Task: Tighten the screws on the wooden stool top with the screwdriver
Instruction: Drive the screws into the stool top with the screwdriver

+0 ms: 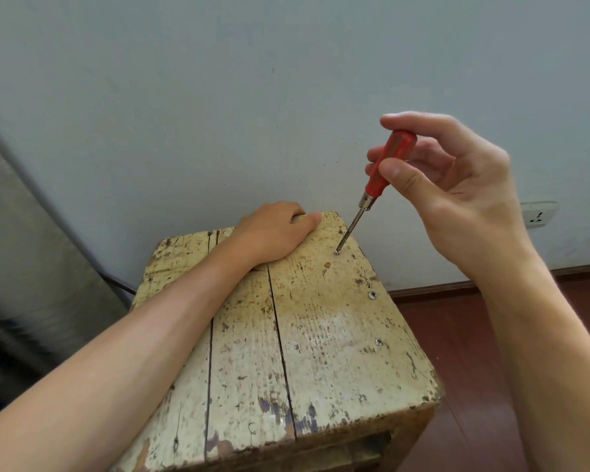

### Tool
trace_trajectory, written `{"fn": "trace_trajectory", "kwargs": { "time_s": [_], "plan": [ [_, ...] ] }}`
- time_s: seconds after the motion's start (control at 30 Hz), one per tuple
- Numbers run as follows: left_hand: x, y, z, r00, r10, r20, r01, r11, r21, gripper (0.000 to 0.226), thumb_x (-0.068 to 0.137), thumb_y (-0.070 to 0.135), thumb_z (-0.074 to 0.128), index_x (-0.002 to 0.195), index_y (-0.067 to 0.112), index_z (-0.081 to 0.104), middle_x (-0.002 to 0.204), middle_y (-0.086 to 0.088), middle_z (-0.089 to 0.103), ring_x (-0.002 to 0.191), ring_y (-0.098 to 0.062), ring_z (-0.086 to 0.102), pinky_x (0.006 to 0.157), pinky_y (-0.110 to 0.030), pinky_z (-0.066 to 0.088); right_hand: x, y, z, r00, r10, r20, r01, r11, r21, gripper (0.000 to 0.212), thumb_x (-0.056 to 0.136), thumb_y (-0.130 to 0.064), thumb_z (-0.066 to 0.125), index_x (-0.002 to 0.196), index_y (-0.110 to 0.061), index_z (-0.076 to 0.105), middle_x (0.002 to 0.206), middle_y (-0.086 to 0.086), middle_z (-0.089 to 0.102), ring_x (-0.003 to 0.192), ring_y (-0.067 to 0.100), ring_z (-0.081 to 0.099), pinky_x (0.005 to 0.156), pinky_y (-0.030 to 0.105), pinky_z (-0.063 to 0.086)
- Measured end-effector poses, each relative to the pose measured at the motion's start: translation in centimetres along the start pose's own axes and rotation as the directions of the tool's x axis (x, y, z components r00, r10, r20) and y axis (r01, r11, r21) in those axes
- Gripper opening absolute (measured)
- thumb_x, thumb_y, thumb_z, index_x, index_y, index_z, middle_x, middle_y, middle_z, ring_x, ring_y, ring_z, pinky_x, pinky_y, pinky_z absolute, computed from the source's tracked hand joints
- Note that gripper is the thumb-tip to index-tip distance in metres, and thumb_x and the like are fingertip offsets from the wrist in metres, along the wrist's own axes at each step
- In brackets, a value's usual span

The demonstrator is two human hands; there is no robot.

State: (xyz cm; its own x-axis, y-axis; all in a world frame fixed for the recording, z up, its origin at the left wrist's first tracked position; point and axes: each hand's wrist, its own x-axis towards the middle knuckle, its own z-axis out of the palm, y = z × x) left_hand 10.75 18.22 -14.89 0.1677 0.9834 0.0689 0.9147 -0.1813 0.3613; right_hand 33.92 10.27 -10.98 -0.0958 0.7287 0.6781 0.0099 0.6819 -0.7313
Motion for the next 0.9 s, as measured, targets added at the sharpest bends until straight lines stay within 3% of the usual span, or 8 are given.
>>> {"fn": "trace_trajectory", "kwargs": {
  "time_s": [0.2, 0.4, 0.5, 0.63, 0.8, 0.9],
  "plan": [
    [0.0, 0.0, 0.0, 1.0, 0.002, -0.004, -0.002, 1.0, -0.001, 0.051, 0.101, 0.067, 0.036, 0.111, 0.028, 0.068, 0.103, 0.01, 0.068, 0.096, -0.017, 0.063, 0.093, -0.043, 0.051, 0.1, -0.1, 1.5, 0.997, -0.027, -0.07, 0.02, 0.995, -0.098, 0.031, 0.097, -0.008, 0.078, 0.121, -0.024, 0.064, 0.093, 0.004, 0.071, 0.081, 0.022, 0.079, 0.081, 0.059, 0.06],
    [0.0, -0.1, 0.0, 1.0, 0.005, -0.004, -0.005, 1.0, -0.002, 0.049, 0.101, 0.067, 0.037, 0.107, 0.03, 0.067, 0.1, 0.011, 0.067, 0.095, -0.016, 0.062, 0.092, -0.043, 0.051, 0.1, -0.2, 1.8, 0.993, -0.03, -0.115, 0.015, 0.991, -0.13, 0.031, 0.099, -0.01, 0.077, 0.126, -0.018, 0.064, 0.093, 0.0, 0.069, 0.081, 0.018, 0.079, 0.075, 0.045, 0.063],
    [0.0, -0.1, 0.0, 1.0, 0.007, 0.002, -0.007, 1.0, -0.009, 0.049, 0.101, 0.067, 0.037, 0.108, 0.029, 0.067, 0.102, 0.011, 0.067, 0.096, -0.016, 0.062, 0.094, -0.044, 0.051, 0.1, -0.1, 0.7, 0.999, 0.013, -0.048, -0.016, 0.997, -0.072, 0.031, 0.104, -0.005, 0.068, 0.133, -0.017, 0.064, 0.111, 0.007, 0.075, 0.097, 0.017, 0.079, 0.086, 0.038, 0.064],
    [0.0, 0.0, 0.0, 1.0, 0.001, 0.005, -0.001, 1.0, -0.008, 0.05, 0.101, 0.067, 0.037, 0.114, 0.029, 0.067, 0.108, 0.01, 0.068, 0.101, -0.018, 0.062, 0.096, -0.045, 0.051, 0.0, -0.2, -0.5, 0.997, 0.05, 0.058, -0.05, 0.999, 0.001, 0.038, 0.107, 0.002, 0.06, 0.14, -0.015, 0.06, 0.127, 0.001, 0.076, 0.117, 0.013, 0.076, 0.097, 0.021, 0.057],
    [-0.1, 0.1, -0.1, 1.0, 0.005, 0.002, -0.005, 1.0, -0.009, 0.05, 0.101, 0.066, 0.036, 0.114, 0.029, 0.068, 0.108, 0.009, 0.068, 0.101, -0.018, 0.063, 0.096, -0.045, 0.051, 0.1, -0.2, -0.3, 0.999, 0.045, 0.022, -0.046, 0.999, 0.004, 0.035, 0.105, 0.004, 0.063, 0.135, -0.014, 0.062, 0.114, 0.002, 0.079, 0.106, 0.015, 0.08, 0.089, 0.018, 0.057],
    [-0.1, 0.1, -0.1, 1.0, 0.003, 0.002, -0.003, 1.0, -0.007, 0.051, 0.101, 0.066, 0.036, 0.114, 0.028, 0.068, 0.108, 0.008, 0.068, 0.101, -0.019, 0.063, 0.096, -0.045, 0.051, 0.2, -0.3, 0.2, 0.999, 0.045, -0.017, -0.044, 0.999, 0.007, 0.032, 0.103, 0.003, 0.066, 0.128, -0.017, 0.063, 0.108, 0.004, 0.078, 0.103, 0.016, 0.08, 0.092, 0.026, 0.061]
  ]
}}
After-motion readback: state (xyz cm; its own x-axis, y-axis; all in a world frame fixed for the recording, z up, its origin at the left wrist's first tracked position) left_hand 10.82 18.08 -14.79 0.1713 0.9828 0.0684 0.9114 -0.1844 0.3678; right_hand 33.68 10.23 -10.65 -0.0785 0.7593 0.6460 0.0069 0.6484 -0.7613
